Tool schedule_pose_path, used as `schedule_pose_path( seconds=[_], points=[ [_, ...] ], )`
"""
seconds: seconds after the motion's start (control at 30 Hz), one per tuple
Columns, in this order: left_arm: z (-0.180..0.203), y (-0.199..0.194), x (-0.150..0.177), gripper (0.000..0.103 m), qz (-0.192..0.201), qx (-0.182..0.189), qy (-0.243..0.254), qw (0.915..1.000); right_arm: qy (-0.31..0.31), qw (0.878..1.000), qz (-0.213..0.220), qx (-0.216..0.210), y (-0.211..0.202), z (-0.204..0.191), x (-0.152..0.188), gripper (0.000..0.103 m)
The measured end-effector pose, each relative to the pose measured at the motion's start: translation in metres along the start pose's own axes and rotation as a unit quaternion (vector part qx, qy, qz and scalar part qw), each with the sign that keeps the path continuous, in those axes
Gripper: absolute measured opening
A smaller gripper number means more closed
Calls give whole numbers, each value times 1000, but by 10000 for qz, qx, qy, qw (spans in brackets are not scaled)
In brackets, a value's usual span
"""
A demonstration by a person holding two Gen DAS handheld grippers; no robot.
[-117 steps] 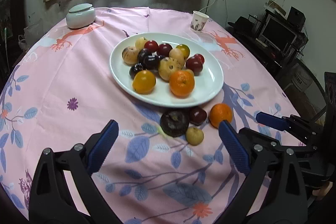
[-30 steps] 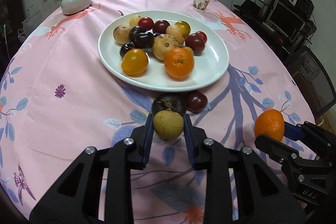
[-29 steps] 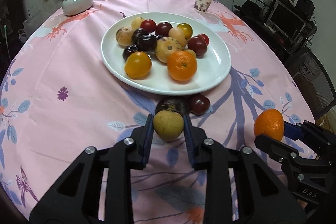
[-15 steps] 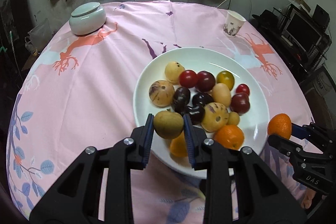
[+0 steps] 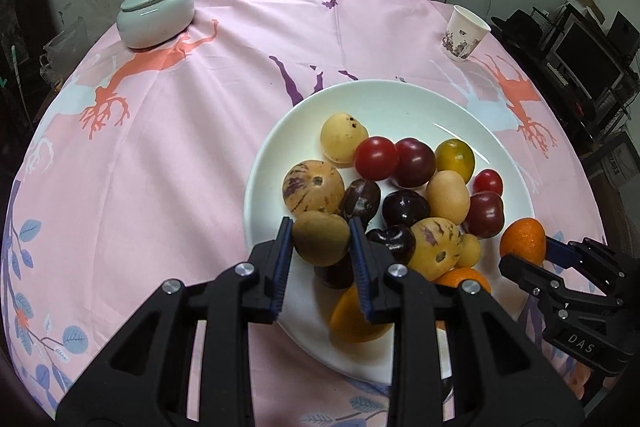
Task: Organize fruits
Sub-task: 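Lower both held fruits onto the white plate and open both grippers, then grasp a dark purple round fruit with the left gripper while the right grasps a red plum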
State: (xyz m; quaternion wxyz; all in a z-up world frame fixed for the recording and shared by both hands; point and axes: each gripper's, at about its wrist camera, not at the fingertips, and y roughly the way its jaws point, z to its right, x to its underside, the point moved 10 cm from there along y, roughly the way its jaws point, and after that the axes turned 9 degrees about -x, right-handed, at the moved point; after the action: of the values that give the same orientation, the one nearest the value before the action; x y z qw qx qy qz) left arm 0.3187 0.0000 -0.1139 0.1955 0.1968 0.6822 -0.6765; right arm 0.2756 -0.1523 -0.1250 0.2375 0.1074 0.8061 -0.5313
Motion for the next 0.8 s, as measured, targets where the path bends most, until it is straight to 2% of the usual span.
schedule_pose_path(
  seconds=[0.07,0.1,0.17,0.3,0.37,0.4,0.43,0.47,0.6,0.67,0.8],
  points=[
    [0,1,-1,31,16,-33,-12,10000,-4,10000,47,31,0,0,-1,51],
    [-1,1,-2,33,35,-57,-10,10000,-26,9999,97,48,-3,0,-3,58],
    [-1,-2,-4,42,78,-56,-35,9999,-89,9996,233,159,-14,-2,-5,65],
    [1,-31,-5,48,370,12,-20,9993,-277,9983,482,167,-45,-13,3,66],
    [4,-54,1,56,622,45,7,9981,-358,9979,524,90,-60,-20,17,66],
    [7,-66,7,59,723,29,63,9974,-398,9978,529,52,-66,-23,25,66],
    [10,-74,14,70,802,13,123,9967,-445,9976,531,22,-71,-27,35,66],
    [12,-83,23,74,909,-8,167,9957,-489,9974,537,2,-75,-31,45,66],
    [19,-104,62,74,1133,-64,253,9932,-638,9964,555,-12,-84,-45,84,66],
    [17,-110,84,80,1149,-6,146,9933,-673,9963,525,36,-83,-50,98,66],
    [4,-102,122,80,956,-32,-61,9954,-617,9970,468,4,-72,-52,111,66]
  ],
)
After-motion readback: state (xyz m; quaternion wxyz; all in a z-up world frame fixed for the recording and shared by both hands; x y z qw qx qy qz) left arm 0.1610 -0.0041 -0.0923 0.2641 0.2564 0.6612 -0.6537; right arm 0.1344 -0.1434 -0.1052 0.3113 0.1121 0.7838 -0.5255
